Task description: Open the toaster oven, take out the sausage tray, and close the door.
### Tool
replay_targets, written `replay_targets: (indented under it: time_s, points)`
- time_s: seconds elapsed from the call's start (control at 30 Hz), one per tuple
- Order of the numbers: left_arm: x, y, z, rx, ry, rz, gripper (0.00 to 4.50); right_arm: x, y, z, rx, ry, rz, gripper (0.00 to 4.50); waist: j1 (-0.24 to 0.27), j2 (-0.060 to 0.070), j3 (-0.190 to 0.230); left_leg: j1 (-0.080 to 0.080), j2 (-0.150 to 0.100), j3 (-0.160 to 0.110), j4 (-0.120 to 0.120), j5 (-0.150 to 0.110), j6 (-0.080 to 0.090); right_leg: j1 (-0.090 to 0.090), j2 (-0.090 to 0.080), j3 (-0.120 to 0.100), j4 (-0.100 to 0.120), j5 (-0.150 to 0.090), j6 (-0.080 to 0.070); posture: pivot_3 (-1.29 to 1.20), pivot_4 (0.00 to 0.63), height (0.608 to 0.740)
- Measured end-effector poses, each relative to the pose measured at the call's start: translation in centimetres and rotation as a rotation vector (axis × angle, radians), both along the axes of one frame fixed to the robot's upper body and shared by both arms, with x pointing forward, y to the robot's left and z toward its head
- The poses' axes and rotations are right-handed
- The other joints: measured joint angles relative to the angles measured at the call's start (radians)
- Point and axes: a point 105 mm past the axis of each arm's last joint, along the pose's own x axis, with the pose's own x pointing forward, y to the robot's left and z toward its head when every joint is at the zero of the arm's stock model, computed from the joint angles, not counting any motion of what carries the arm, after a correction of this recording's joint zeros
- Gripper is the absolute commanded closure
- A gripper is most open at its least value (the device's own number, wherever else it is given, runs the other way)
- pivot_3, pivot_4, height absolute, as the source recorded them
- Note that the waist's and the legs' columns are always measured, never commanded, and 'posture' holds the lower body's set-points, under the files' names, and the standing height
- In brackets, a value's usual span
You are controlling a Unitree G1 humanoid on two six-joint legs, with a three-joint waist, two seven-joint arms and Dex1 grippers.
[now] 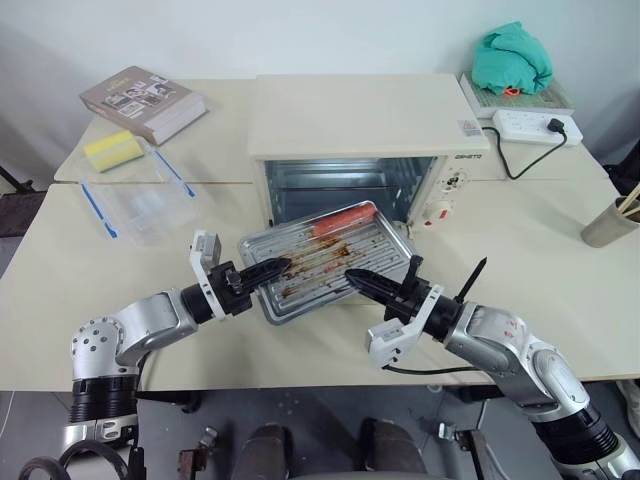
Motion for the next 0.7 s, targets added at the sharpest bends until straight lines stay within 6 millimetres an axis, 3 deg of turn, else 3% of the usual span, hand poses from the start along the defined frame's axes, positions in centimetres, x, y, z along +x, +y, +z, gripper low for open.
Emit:
replay_targets:
  time_s: [0.2, 0.37, 0.4, 0.57, 0.7]
  points:
    - [-0.6, -0.3, 0.0, -0.022, -0.007, -0.043, 4.5, 0.1, 0.1, 0.2, 0.015, 0.064, 0.009, 1.84, -0.001, 0.0, 0.0, 0.0, 0.0, 0.0, 0.0, 0.0, 0.0, 0.0, 0.0, 0.0, 0.0, 0.0, 0.0, 0.0, 0.15, 0.74]
    - [-0.4, 0.6, -0.7, -0.045, 0.026, 0.0, 4.5, 0.1, -0.5, 0.6, 0.014, 0.088, 0.021, 0.22, -0.001, 0.0, 0.0, 0.0, 0.0, 0.0, 0.0, 0.0, 0.0, 0.0, 0.0, 0.0, 0.0, 0.0, 0.0, 0.0, 0.15, 0.74]
    - [-0.4, 0.9, -0.8, -0.05, 0.029, 0.009, 4.5, 0.0, -0.7, 0.6, 0.018, 0.104, 0.025, 0.05, -0.001, 0.0, 0.0, 0.0, 0.0, 0.0, 0.0, 0.0, 0.0, 0.0, 0.0, 0.0, 0.0, 0.0, 0.0, 0.0, 0.15, 0.74]
    - [-1.3, 3.1, -1.0, -0.096, 0.027, 0.059, 4.5, -1.5, -2.3, -0.1, 0.08, 0.285, 0.078, 0.05, -0.001, 0.0, 0.0, 0.0, 0.0, 0.0, -0.001, 0.0, 0.0, 0.0, 0.0, 0.0, 0.0, 0.0, 0.0, 0.0, 0.15, 0.74]
    - [-2.5, 4.5, -1.9, -0.126, 0.046, 0.085, 4.5, -1.8, -3.9, 0.5, 0.157, 0.363, 0.107, 0.05, -0.003, 0.0, 0.0, 0.002, 0.0, 0.002, -0.001, 0.0, 0.0, 0.001, 0.0, 0.001, 0.0, 0.0, 0.0, 0.0, 0.15, 0.74]
